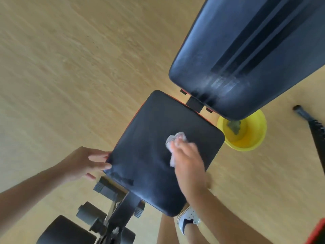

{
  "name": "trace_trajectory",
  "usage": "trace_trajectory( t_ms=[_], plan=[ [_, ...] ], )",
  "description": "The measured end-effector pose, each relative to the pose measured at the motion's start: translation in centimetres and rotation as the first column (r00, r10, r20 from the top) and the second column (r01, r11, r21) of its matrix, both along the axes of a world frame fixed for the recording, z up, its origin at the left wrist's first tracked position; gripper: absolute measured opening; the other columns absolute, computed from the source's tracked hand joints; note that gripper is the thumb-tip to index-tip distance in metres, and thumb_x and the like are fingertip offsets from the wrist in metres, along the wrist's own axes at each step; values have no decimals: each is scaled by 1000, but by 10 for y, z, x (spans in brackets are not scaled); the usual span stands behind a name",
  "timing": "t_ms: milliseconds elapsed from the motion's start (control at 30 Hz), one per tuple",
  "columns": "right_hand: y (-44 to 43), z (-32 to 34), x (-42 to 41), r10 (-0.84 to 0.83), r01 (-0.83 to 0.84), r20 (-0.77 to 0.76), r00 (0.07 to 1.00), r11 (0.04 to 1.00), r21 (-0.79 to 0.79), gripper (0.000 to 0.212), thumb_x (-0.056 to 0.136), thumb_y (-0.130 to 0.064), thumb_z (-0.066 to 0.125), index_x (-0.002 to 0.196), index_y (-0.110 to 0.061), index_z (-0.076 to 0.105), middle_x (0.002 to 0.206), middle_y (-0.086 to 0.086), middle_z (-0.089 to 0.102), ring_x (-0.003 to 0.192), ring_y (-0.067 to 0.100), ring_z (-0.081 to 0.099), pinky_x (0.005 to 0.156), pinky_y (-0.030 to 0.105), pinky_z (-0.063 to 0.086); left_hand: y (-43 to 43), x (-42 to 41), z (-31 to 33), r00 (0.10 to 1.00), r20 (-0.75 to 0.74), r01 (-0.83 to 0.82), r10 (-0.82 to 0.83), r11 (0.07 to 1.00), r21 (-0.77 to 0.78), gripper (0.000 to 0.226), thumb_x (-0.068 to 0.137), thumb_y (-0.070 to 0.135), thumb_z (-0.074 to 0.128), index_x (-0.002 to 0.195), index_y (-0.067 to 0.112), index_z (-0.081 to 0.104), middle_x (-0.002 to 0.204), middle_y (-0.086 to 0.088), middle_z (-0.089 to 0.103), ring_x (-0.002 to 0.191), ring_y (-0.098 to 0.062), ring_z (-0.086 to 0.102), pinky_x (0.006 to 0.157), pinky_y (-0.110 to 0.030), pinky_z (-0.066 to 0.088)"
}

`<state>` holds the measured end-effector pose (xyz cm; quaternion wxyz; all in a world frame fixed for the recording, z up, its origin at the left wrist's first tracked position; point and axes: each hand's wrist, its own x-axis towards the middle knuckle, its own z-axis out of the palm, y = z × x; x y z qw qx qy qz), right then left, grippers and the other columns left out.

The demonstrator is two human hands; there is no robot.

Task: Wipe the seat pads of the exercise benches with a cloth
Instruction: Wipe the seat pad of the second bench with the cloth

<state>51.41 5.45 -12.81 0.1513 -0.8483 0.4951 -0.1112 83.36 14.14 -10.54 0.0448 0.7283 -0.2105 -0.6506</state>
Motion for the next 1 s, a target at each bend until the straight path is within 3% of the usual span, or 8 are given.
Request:
trace_trajectory(
  t_ms=[233, 367, 433, 533, 767, 833, 933, 1000],
  plan=[
    [35, 1, -22, 853, -850, 74, 517, 501, 163, 24, 96, 4, 59, 108, -11, 73, 111, 3, 74, 91, 23, 69, 78, 33, 60, 30, -3, -23, 990, 73, -116, 121, 991, -71, 20, 85, 28, 81, 102, 31, 71, 100, 0, 80, 70, -22, 82, 56, -37, 63],
    [-84, 17, -14, 231, -228, -52, 972, 972, 55, 51, 72, 18, 76, 112, -13, 79, 98, 2, 74, 90, 32, 68, 73, 35, 61, 31, -4, -27, 993, 96, -64, 71, 996, -67, 20, 88, 32, 78, 106, 31, 70, 106, 0, 75, 64, -18, 80, 50, -32, 61],
    [-90, 11, 17, -66, 66, -32, 997, 998, -3, 44, 70, 22, 75, 105, -3, 81, 93, 14, 75, 85, 39, 67, 69, 36, 58, 32, -5, -28, 992, 91, -86, 91, 995, -58, 23, 88, 33, 78, 109, 29, 70, 109, -2, 75, 64, -20, 80, 50, -32, 61],
    [-17, -8, 73, 86, -91, 67, 994, 993, 80, 41, 76, 14, 76, 111, -7, 80, 105, 7, 74, 91, 26, 62, 75, 26, 54, 31, -6, -26, 991, 103, -84, 90, 994, -65, 26, 88, 34, 77, 112, 26, 71, 110, -2, 75, 64, -20, 80, 50, -32, 61],
    [47, -10, 48, 947, -944, -4, 321, 320, 82, 25, 88, -2, 56, 98, -17, 75, 97, -1, 71, 86, 20, 60, 67, 32, 53, 35, -9, -26, 984, 127, -115, 123, 991, -70, 10, 87, 36, 78, 94, 34, 70, 111, 0, 73, 62, -21, 80, 51, -34, 61],
    [-9, -4, 50, 899, -899, -5, 438, 438, 21, 34, 86, 8, 59, 108, -13, 76, 103, 0, 72, 85, 24, 63, 73, 33, 57, 34, -9, -26, 984, 112, -128, 135, 990, -63, 11, 87, 36, 78, 94, 34, 71, 111, 0, 73, 63, -21, 80, 50, -32, 60],
    [-48, -11, 91, 413, -417, 58, 909, 906, 76, 53, 62, 25, 75, 104, -7, 79, 94, 3, 71, 77, 25, 51, 54, 36, 56, 34, -8, -24, 984, 62, -165, 168, 985, -44, 15, 87, 35, 78, 99, 29, 73, 103, 8, 72, 67, -22, 81, 54, -34, 62],
    [-11, -10, 127, 298, -303, 63, 952, 948, 97, 45, 63, 20, 77, 98, -9, 80, 91, 2, 70, 79, 21, 46, 56, 33, 54, 36, -6, -25, 978, 9, -209, 209, 977, -34, 17, 86, 33, 79, 102, 27, 74, 102, 10, 74, 75, -22, 82, 61, -36, 63]
  ],
)
